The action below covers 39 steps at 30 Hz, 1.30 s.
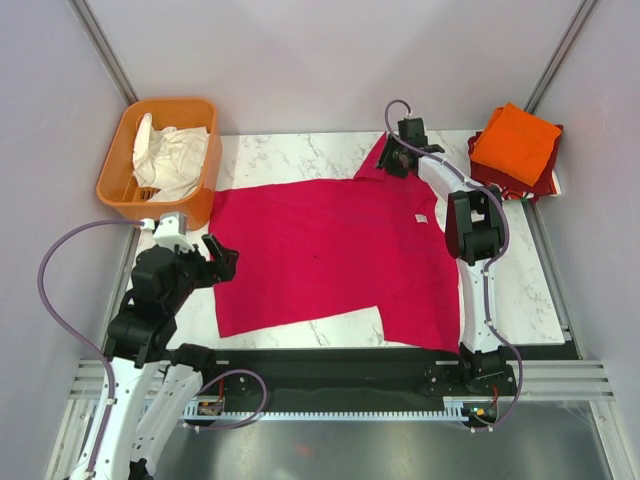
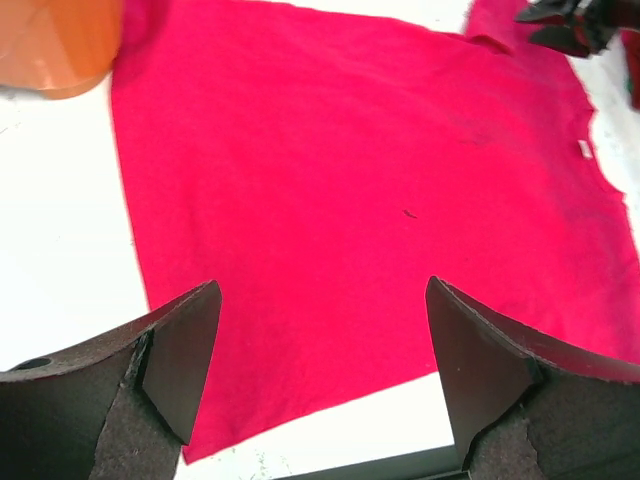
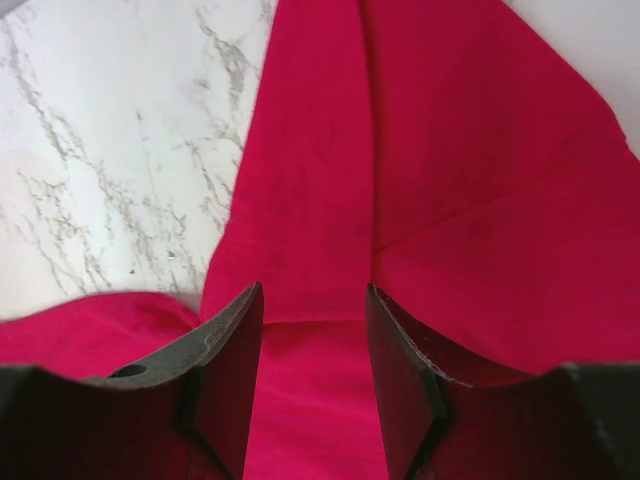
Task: Fold and stack the t-shirts
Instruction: Flatten the tshirt out
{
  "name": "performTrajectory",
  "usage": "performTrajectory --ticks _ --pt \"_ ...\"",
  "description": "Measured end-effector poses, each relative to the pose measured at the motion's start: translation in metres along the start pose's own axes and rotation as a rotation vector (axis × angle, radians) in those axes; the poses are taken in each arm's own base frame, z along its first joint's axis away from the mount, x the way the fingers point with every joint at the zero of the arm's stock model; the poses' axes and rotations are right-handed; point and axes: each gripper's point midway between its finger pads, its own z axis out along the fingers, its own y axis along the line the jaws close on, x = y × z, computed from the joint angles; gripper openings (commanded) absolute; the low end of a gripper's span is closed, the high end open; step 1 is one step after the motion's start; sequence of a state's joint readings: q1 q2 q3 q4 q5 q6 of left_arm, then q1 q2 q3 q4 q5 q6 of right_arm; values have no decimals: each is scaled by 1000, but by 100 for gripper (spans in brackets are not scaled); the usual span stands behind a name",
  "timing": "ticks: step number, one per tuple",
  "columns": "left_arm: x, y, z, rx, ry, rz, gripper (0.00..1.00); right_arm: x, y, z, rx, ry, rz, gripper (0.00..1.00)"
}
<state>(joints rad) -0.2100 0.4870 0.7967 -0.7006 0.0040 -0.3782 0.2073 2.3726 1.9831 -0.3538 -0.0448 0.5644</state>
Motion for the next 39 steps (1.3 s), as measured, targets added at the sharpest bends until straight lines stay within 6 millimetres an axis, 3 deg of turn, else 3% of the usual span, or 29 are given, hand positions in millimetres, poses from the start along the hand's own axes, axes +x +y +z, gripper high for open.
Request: performTrajectory --ticks 11,18,28,35,39 --pt "4 14 3 -70 -4 -2 89 20 -18 18 44 35 16 52" --pt "3 16 2 -83 -11 -2 89 19 -15 21 36 22 24 48" --pt "3 16 2 -84 -12 -2 89 21 -12 21 33 25 28 22" --pt "2 16 2 -83 -14 -2 88 20 -5 24 21 23 25 15" --pt "2 16 1 -82 -15 -2 88 11 16 25 -43 -1 16 15"
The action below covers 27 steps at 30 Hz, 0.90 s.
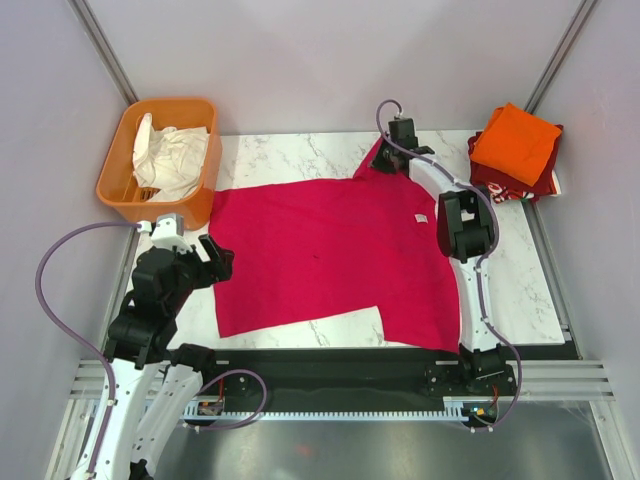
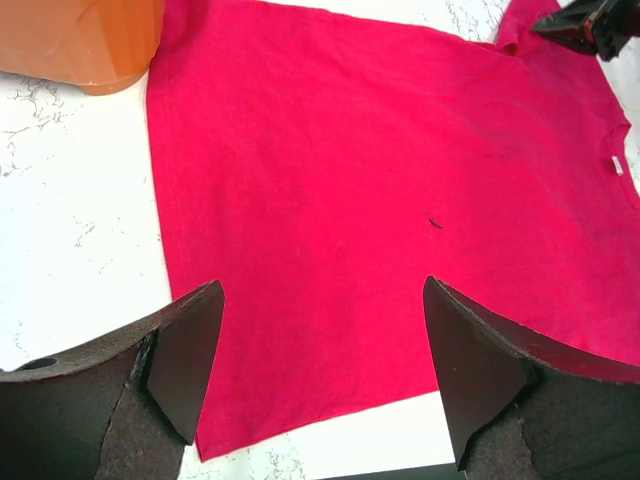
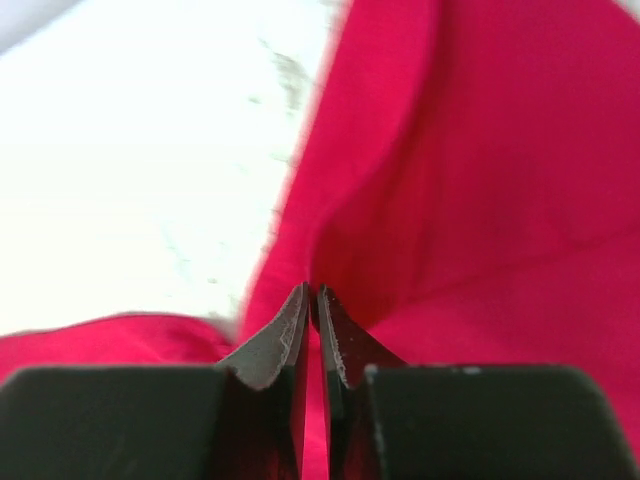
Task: Fold and stack the t-shirts
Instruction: Flatten the tshirt out
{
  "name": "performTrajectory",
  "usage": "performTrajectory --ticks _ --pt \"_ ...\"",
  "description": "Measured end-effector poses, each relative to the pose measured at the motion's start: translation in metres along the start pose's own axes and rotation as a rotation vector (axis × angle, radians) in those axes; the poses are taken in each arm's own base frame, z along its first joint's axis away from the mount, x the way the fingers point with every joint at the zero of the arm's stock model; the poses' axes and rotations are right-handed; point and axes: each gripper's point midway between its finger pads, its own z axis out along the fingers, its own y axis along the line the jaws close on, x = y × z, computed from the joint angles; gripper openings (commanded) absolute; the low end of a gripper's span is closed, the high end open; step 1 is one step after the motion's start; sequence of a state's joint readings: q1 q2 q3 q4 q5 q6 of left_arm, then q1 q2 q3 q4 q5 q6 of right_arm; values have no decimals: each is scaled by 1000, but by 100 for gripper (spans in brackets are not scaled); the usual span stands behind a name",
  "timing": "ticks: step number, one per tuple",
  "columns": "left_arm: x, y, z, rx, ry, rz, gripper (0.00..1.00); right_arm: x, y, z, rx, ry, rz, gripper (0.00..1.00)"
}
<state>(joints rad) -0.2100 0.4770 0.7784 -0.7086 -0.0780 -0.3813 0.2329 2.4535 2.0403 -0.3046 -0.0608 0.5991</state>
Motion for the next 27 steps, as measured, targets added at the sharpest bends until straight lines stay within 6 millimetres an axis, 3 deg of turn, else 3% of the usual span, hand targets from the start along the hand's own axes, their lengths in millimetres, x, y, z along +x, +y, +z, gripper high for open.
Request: performTrajectory --ticks 2,3,5,6,10,13,15,20,24,27 --pt "0 0 0 0 0 0 88 -7 20 2 -67 -17 3 18" --pt "0 0 0 0 0 0 88 -12 29 5 -101 -30 5 40" --pt "0 0 0 0 0 0 88 -25 57 11 -199 -65 20 60" --pt "0 0 0 0 0 0 87 -30 70 13 -251 -77 24 79" --pt "0 0 0 -1 -1 0 87 -43 115 17 -470 -122 47 83" --pt "-1 0 -1 0 -7 -1 87 -34 127 19 -562 -103 68 84" --pt "-1 0 -2 0 -10 -1 87 -23 121 23 -546 -80 75 85" --pt "-2 0 -2 1 -13 -2 87 11 44 16 -195 -44 88 81" --pt "-2 0 -2 1 -13 -2 87 0 4 -15 -21 -96 78 77" --pt "-2 0 -2 1 -13 -2 87 -12 -14 -31 41 -132 73 76"
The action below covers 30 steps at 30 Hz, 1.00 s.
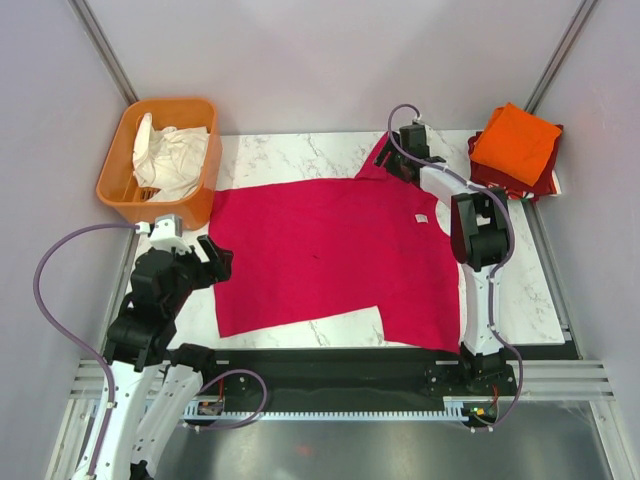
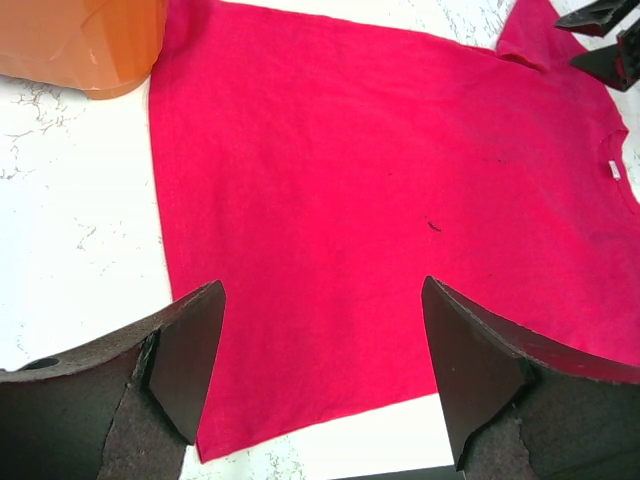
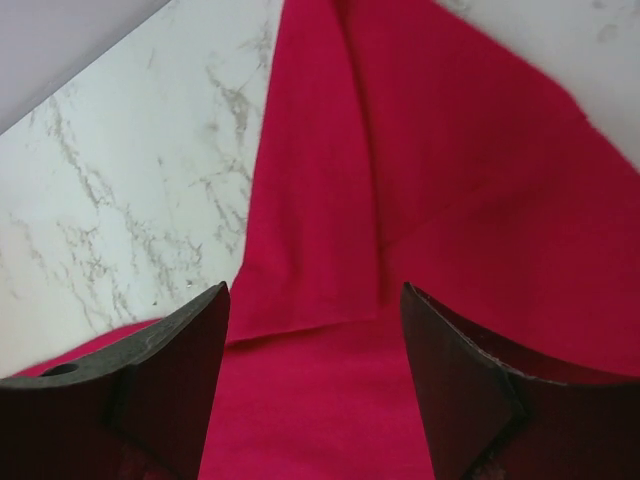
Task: Fold and stack the t-shirts
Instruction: Flatten the tshirt out
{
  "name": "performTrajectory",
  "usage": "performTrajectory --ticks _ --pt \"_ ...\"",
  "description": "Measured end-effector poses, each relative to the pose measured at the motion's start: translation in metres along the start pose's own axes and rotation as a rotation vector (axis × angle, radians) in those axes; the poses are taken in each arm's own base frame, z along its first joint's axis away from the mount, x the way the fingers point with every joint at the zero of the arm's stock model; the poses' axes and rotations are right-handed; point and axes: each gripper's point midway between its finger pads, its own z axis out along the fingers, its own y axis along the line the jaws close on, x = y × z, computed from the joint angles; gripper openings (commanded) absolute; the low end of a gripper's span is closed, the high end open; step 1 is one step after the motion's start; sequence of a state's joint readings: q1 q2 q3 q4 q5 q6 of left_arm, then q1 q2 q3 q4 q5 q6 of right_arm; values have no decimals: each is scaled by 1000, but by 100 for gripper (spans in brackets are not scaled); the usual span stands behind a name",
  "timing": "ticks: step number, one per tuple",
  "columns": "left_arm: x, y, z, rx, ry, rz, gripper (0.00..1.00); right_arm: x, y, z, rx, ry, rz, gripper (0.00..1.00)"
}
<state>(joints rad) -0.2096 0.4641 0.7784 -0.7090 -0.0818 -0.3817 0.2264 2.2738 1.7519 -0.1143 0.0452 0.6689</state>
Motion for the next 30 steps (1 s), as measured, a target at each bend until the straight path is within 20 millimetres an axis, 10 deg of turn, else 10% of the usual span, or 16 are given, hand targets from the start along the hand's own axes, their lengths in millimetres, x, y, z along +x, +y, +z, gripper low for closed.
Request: performTrajectory --ticks 10,23,30 --pt "0 0 0 -1 0 0 86 16 -28 1 76 27 -27 67" --pt "-1 1 0 -6 -2 -3 86 23 -18 11 27 61 -13 55" --pt "-1 2 0 -10 -3 -5 86 28 -18 16 21 71 -5 26"
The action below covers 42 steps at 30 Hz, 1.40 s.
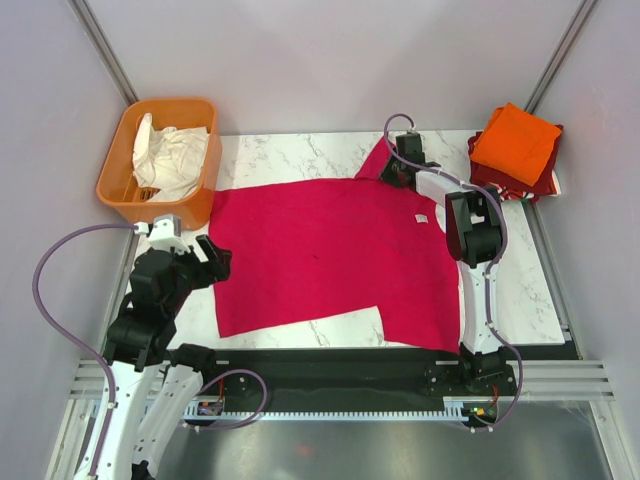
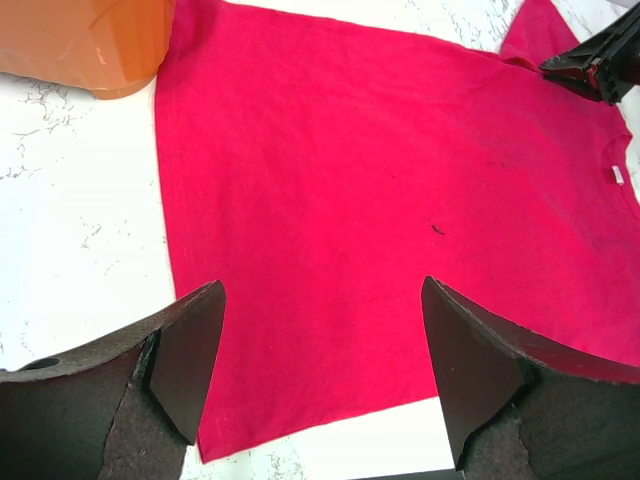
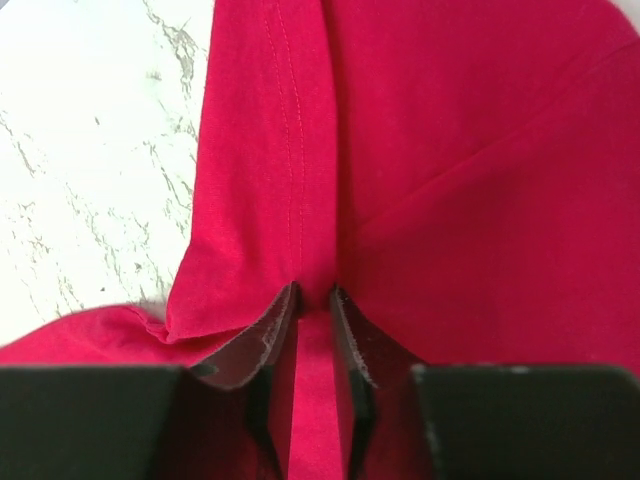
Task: Fold and stack the t-shirts
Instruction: Flatten the tshirt out
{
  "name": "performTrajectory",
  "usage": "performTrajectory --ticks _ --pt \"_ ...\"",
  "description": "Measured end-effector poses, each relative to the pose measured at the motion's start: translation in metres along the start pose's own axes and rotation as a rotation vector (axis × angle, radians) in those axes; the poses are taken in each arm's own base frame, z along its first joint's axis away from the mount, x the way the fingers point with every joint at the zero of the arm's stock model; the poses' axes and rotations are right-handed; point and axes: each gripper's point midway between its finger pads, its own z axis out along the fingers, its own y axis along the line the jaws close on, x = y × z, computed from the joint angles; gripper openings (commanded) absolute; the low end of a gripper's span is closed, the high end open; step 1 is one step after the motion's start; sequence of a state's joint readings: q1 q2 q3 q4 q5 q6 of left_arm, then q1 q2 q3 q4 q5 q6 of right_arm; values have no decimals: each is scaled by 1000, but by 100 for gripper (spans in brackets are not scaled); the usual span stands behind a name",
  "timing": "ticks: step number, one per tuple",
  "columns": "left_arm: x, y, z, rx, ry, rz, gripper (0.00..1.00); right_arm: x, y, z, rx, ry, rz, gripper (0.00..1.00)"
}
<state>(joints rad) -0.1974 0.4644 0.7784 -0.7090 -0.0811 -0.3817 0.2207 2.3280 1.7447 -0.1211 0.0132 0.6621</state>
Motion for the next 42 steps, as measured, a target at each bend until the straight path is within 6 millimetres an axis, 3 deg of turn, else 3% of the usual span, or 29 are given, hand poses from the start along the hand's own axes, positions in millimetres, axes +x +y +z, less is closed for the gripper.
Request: performTrajectory --ticks 4,11,14,22,25,30,33,34,35,38,42 --pt "0 0 0 0 0 0 86 3 -2 2 3 6 3 21" --pt "0 0 0 0 0 0 86 -3 3 2 -5 -3 -5 1" --pt "0 0 0 0 0 0 86 -12 11 0 -18 -18 -11 1" --pt "0 0 0 -1 0 0 86 -58 74 4 -191 -104 -51 2" --pt "0 1 0 -3 1 -1 86 -58 98 14 -264 -111 -75 6" --pt "0 1 1 -7 4 -2 86 -24 122 43 -357 -71 -113 22" --pt "0 1 1 -7 5 -2 86 3 131 58 -417 -41 -125 64" --pt "0 1 1 -7 5 -2 86 11 133 62 -433 -34 -130 98" --pt "0 1 1 -7 5 -2 86 16 138 65 -457 -39 -132 98" --pt "1 2 2 -8 6 -2 86 1 169 52 -549 -109 -167 98" --pt "2 2 3 -11 13 -1 86 -14 179 37 -558 -163 -190 98"
